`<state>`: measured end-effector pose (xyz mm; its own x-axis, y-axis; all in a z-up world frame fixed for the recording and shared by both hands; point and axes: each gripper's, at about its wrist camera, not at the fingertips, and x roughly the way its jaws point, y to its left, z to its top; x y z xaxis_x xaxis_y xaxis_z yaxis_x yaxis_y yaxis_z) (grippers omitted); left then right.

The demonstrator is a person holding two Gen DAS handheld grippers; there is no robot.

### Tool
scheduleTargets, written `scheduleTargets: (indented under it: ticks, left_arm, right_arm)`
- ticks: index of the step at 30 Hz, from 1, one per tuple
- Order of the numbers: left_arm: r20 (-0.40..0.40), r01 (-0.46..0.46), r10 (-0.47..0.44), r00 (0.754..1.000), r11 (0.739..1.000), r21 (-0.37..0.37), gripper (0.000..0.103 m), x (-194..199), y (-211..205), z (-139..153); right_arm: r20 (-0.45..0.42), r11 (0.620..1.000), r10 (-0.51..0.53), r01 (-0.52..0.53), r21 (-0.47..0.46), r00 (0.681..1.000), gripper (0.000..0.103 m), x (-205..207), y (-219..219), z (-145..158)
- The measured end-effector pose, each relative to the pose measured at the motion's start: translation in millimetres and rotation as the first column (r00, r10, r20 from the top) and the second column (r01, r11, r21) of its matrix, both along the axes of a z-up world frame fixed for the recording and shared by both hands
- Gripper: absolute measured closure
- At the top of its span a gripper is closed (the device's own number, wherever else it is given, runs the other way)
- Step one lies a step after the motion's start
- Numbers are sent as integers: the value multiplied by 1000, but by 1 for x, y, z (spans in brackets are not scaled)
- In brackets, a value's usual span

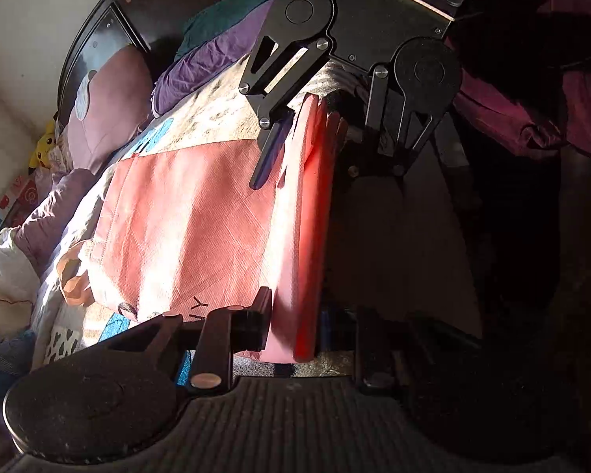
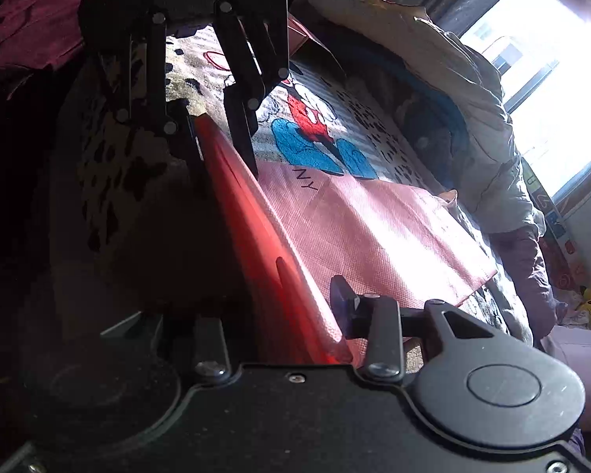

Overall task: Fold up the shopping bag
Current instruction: 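Lower the pink bag flat onto the blanket with both tools holding its bottom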

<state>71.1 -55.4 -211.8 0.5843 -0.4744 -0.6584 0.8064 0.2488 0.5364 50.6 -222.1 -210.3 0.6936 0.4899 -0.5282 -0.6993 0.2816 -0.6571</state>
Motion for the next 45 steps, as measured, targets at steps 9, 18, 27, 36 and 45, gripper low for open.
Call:
scheduleTargets:
  ticks: [9,18,27,36,45]
  left_arm:
    - [166,-225,216,962,974,36,87,4,-5,11]
    - [112,0,-4,994,999,35,85,-7,-5,14]
    - [-73,85,-83,994,996,36,85,7,-3,13]
    - [49,166,-168,985,985,42,85,-4,6,3]
    - [-212,68,-104,972,983,-171,85,29,17,13]
  right_arm:
    - [105,999,24,-28,40,994,84,-2,9,15]
    - [-186,992,-9,32,123,983,88,35,-3,7]
    - [3,1000,-3,3,31,1000,65,11,4,1]
    - [-164,997,52,-40,73,985,89,14,-7,16]
    - [-392,977,62,25,213,918,89,45,-27,19]
